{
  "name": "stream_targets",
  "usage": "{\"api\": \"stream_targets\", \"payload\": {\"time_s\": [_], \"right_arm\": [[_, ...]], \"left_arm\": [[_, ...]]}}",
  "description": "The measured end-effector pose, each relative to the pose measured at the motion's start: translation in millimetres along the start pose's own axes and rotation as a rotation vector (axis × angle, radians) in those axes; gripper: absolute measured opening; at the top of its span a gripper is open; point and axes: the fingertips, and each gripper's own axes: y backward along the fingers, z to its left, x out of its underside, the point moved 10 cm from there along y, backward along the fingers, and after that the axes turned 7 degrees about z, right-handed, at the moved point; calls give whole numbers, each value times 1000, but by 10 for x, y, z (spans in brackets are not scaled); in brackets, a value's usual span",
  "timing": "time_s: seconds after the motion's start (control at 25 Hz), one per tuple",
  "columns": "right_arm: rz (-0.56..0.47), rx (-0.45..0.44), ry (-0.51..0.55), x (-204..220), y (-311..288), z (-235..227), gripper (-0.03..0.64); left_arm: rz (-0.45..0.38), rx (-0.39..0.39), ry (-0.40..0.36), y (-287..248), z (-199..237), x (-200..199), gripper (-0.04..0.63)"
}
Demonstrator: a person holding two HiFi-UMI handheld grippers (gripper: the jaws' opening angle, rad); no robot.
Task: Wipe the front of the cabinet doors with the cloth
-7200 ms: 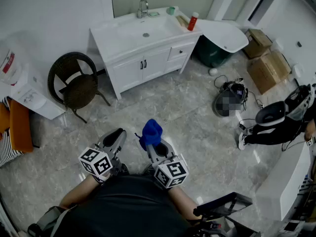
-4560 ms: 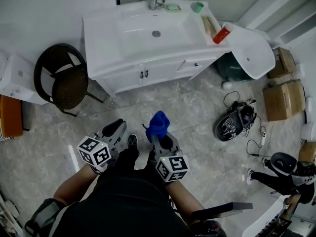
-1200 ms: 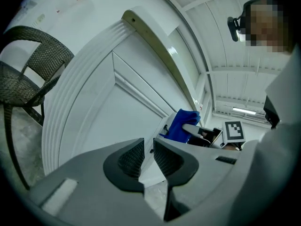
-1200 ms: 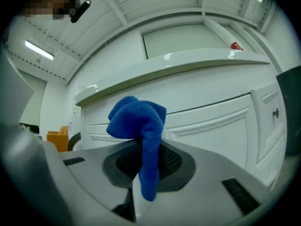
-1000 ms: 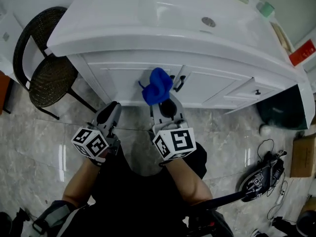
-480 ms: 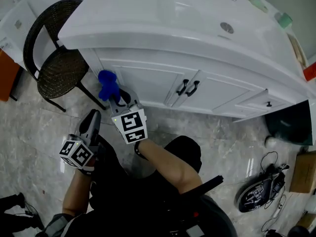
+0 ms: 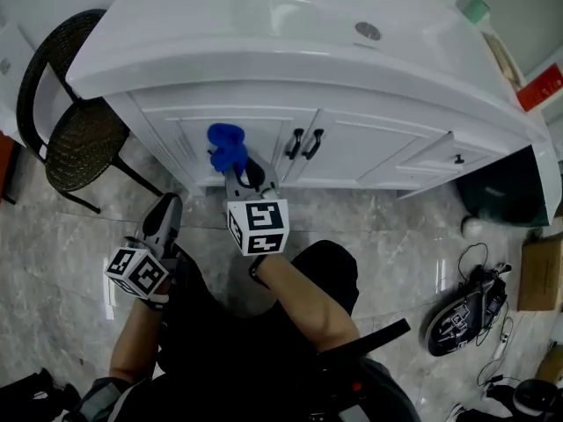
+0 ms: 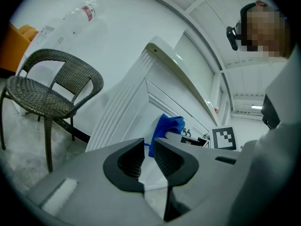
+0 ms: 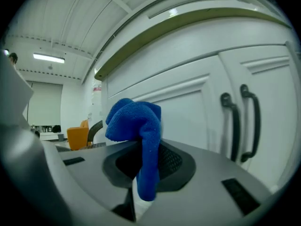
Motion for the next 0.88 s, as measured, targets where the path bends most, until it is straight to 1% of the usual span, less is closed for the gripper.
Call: {"api": "stream_targets", "payload": {"time_s": [0.12,0.24,0.36,0.48,0.56,0.6,0.64,0.8,0.88], "right_arm": [[7,117,-3,49,270,-298,52],[14,202,-36,94,476,-539,52],[13,250,-51,120,629,-662,52],[-12,289,-46,102,749,-671,52],[-14,293,-47,109,771,-624,52],[-9,271,-47,120,753,-579,52],[-4,229,-46,130,716,-519,52],[-42,-11,-28,127,473,-144,52],[-47,-92,-17,156,343,83,52]], "left_arm": [[27,50,7,-164,-59,80,63],[49,92,1,-306,-148,122,63],[65,123,-13,-400,-242,150,63],[78,149,-21,-459,-299,169,63],[80,155,-22,-468,-300,167,63],[78,155,-22,-463,-292,160,63],[75,152,-23,-451,-278,150,63],[56,119,-23,-340,-164,82,63],[39,87,-20,-241,-70,31,63]]}}
